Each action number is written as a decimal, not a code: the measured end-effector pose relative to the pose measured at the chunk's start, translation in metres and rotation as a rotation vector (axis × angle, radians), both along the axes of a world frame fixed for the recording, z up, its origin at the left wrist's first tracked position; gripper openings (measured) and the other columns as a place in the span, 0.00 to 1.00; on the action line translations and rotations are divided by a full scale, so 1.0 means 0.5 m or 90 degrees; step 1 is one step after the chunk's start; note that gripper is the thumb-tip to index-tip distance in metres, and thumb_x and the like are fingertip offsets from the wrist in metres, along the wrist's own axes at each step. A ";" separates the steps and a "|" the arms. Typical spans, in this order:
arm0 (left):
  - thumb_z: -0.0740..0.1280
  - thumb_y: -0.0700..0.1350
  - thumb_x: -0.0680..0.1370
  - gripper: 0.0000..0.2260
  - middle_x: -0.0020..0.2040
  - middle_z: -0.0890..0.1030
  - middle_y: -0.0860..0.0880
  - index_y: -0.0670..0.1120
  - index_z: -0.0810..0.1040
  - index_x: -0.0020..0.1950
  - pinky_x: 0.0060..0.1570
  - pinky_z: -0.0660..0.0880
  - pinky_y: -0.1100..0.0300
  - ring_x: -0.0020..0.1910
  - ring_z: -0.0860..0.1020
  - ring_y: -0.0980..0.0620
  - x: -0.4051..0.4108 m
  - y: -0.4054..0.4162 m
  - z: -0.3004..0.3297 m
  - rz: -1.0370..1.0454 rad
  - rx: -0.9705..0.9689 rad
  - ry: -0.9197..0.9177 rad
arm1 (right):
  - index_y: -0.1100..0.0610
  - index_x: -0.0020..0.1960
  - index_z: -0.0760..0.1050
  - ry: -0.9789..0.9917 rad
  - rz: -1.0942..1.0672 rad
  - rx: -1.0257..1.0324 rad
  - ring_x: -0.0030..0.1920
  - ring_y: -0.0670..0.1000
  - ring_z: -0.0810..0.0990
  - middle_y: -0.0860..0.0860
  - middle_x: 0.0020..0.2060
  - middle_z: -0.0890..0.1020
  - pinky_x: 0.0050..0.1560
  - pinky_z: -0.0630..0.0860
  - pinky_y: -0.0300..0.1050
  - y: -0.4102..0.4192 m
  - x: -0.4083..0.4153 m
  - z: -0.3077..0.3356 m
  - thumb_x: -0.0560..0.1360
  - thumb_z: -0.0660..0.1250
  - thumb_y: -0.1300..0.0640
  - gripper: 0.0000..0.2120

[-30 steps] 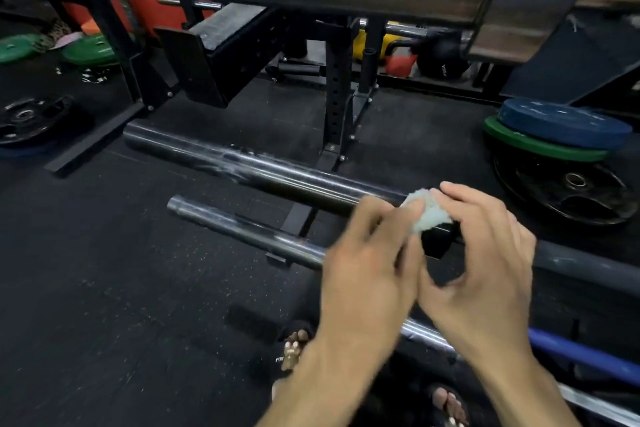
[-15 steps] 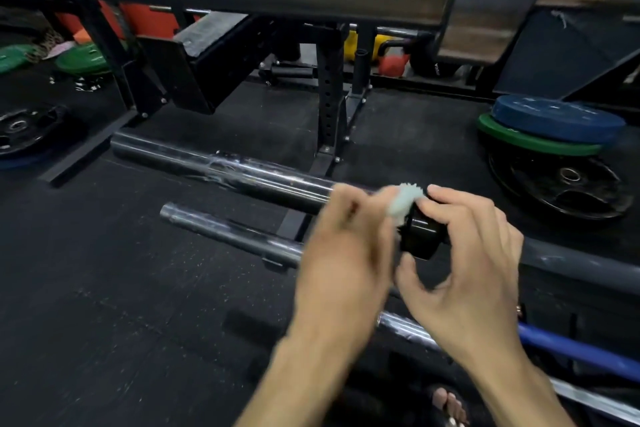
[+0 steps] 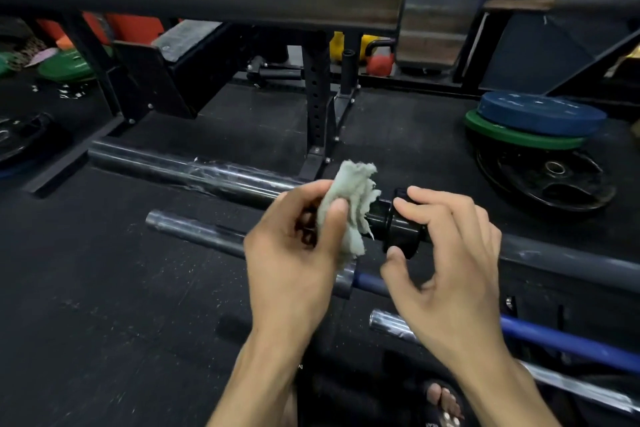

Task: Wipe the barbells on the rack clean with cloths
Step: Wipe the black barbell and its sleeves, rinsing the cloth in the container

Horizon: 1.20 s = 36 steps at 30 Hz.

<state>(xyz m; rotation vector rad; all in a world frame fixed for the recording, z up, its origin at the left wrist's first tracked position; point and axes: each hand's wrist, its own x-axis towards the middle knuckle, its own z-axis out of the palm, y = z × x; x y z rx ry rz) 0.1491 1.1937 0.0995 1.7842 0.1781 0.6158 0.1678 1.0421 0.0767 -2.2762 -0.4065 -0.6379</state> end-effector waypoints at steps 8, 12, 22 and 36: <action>0.75 0.42 0.78 0.06 0.48 0.80 0.54 0.46 0.84 0.54 0.43 0.72 0.73 0.45 0.79 0.60 0.017 0.001 -0.007 0.097 0.223 -0.072 | 0.49 0.62 0.76 0.009 -0.002 0.010 0.62 0.44 0.69 0.41 0.62 0.73 0.66 0.61 0.44 0.000 0.001 0.001 0.70 0.65 0.51 0.21; 0.74 0.40 0.77 0.06 0.50 0.78 0.51 0.42 0.84 0.53 0.46 0.71 0.75 0.44 0.77 0.59 0.020 0.000 -0.010 0.132 0.291 -0.098 | 0.50 0.61 0.77 0.005 -0.005 0.015 0.61 0.45 0.71 0.42 0.62 0.74 0.65 0.62 0.47 0.003 0.000 0.001 0.69 0.65 0.52 0.20; 0.70 0.46 0.81 0.11 0.56 0.74 0.53 0.48 0.83 0.63 0.42 0.75 0.66 0.43 0.76 0.55 0.008 -0.012 -0.021 0.062 0.305 -0.069 | 0.50 0.61 0.77 0.005 0.008 0.015 0.62 0.48 0.72 0.42 0.62 0.74 0.65 0.65 0.51 0.000 -0.002 0.005 0.69 0.66 0.53 0.20; 0.70 0.38 0.79 0.09 0.56 0.80 0.49 0.43 0.85 0.59 0.50 0.76 0.68 0.50 0.80 0.53 0.037 0.084 -0.025 0.182 0.348 -0.048 | 0.51 0.60 0.78 0.002 0.015 0.013 0.61 0.46 0.70 0.43 0.61 0.75 0.64 0.62 0.47 0.000 -0.001 0.001 0.70 0.66 0.52 0.19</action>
